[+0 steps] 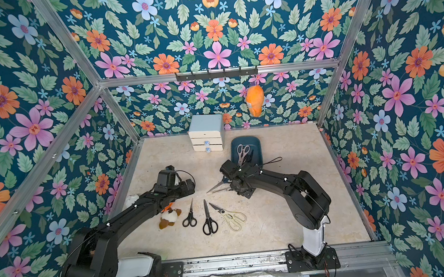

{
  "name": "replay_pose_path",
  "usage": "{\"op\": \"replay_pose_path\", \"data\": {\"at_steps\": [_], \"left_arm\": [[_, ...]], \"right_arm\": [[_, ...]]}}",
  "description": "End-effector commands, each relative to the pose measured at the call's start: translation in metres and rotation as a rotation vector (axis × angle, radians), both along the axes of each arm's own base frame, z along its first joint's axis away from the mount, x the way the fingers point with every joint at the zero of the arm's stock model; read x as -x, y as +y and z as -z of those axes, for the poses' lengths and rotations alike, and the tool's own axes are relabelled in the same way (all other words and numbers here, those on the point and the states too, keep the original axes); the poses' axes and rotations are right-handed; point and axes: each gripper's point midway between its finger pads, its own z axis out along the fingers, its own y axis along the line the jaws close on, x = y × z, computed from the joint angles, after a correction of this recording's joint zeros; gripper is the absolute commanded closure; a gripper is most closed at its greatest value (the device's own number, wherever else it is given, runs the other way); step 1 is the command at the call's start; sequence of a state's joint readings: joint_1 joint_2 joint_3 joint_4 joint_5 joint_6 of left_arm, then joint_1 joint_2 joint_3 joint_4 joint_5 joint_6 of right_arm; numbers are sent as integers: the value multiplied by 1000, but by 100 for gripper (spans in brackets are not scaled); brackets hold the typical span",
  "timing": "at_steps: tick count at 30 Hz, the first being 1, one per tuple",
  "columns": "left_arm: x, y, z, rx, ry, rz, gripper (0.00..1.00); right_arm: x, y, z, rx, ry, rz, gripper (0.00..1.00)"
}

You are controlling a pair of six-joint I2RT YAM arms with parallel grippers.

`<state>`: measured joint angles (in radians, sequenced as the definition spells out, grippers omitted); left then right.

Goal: Put the scissors into the storage box
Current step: Pick up the scissors from the center of the board, then place the scissors in the storage box.

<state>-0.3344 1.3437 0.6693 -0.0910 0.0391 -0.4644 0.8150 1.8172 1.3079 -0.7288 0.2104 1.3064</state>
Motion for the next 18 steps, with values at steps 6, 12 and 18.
{"op": "replay_pose_path", "data": {"at_steps": [6,12,18], "left_arm": [[-5,1,0,-16,-9,5,1],[-7,-1,3,-11,0,-1,1],[-27,-9,-6,19,-13,-11,1]], "right_arm": [[-14,-13,-46,46,-79,-85,100],[-59,-27,-78,83,-120,-183,100],[-110,-57,-92,140,-111,-281,100]]}}
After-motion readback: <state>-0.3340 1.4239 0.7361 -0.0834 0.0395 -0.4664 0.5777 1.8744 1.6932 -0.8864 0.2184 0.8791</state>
